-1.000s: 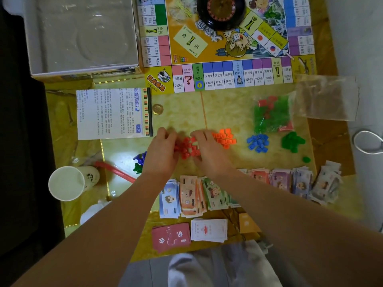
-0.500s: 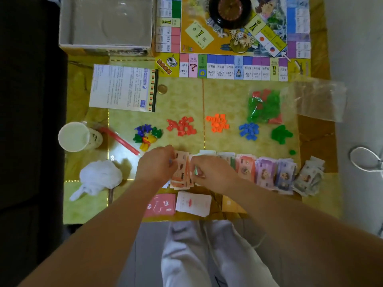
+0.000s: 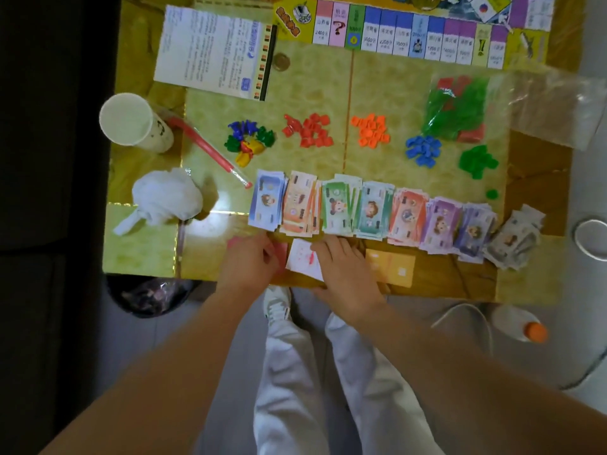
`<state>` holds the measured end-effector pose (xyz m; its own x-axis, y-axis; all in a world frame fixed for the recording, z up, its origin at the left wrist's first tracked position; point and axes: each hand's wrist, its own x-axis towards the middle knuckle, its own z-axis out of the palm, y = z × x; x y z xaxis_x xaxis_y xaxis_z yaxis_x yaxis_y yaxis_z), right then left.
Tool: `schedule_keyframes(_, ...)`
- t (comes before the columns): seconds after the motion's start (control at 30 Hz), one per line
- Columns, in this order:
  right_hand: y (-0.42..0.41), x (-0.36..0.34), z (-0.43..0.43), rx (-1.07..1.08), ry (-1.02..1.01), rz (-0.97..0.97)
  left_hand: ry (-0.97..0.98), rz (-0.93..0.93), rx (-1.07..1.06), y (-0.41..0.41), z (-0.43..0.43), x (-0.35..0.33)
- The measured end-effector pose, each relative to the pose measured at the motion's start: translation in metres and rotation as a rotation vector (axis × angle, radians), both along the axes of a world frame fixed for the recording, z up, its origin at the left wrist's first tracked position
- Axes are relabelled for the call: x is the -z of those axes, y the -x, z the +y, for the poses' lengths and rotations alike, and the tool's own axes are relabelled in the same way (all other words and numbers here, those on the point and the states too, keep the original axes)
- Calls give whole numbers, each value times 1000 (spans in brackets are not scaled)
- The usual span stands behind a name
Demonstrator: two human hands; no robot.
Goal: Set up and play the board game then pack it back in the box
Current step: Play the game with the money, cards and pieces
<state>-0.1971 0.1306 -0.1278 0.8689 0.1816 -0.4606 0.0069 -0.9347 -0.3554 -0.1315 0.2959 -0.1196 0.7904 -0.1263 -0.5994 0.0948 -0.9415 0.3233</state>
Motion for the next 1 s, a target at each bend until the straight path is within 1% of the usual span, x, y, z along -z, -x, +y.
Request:
schedule_keyframes(0.13, 2, 6, 10, 83, 25, -21, 41, 2, 2, 2, 5, 4)
schedule_keyframes(0.3, 2, 5, 10, 86, 59, 8, 99, 10, 20, 4, 16, 10)
schedule_keyframes(0.37, 1, 4, 11, 81, 57, 19, 116, -41, 57, 5, 21, 9)
schedule_keyframes(0.47, 2, 3, 11, 126, 27, 31, 78, -216, 182, 7, 30, 11)
schedule_keyframes(0.53, 2, 2, 12, 173, 3, 45, 49, -276, 261, 7, 34, 14)
schedule_keyframes(0.63, 2, 1, 13, 209, 12, 43, 12, -284, 306, 8, 36, 17)
schedule_keyframes(0.8, 1, 3, 19, 244, 110, 29, -75, -310, 356, 5, 31, 16)
schedule_keyframes(1.0, -3, 2, 24, 230, 185, 33, -97, -277, 346, 3, 29, 15)
